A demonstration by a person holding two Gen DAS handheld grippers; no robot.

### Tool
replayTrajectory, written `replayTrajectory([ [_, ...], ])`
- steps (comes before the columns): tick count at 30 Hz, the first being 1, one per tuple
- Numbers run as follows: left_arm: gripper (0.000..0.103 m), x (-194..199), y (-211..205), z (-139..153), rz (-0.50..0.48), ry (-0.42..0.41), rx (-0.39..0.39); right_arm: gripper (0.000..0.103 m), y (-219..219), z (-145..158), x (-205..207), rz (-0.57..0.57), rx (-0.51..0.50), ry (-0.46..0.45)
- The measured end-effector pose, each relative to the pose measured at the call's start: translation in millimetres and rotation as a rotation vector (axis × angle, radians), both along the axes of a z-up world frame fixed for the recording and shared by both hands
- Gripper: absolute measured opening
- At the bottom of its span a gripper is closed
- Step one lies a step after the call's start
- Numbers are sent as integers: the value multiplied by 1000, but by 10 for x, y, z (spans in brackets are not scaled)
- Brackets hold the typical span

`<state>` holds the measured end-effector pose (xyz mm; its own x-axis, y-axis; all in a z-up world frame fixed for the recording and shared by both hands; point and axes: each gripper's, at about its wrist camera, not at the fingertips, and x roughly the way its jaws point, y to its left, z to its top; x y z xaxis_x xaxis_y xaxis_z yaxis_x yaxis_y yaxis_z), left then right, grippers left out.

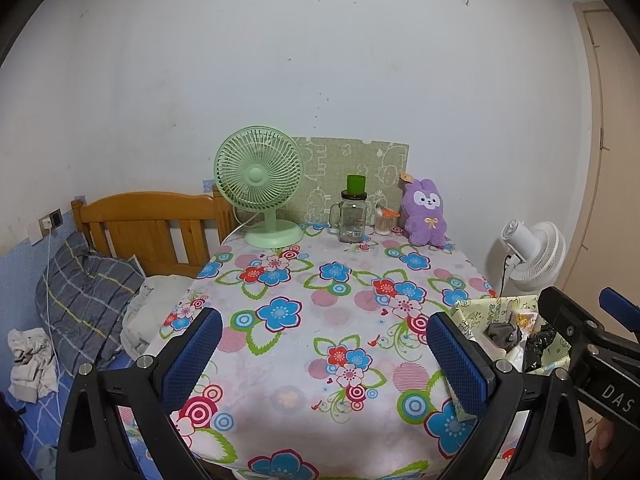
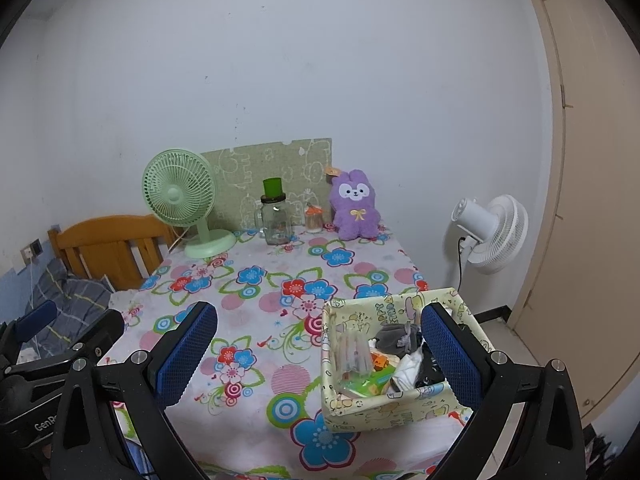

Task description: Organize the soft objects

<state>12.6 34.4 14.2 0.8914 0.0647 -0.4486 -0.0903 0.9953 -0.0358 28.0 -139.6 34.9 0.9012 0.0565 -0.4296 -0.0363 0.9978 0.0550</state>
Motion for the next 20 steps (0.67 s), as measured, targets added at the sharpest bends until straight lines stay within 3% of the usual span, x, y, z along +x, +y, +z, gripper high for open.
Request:
replayTrajectory([
  [20, 103, 0, 3, -2, -11, -4, 4, 103, -32, -17, 30, -5, 17, -7],
])
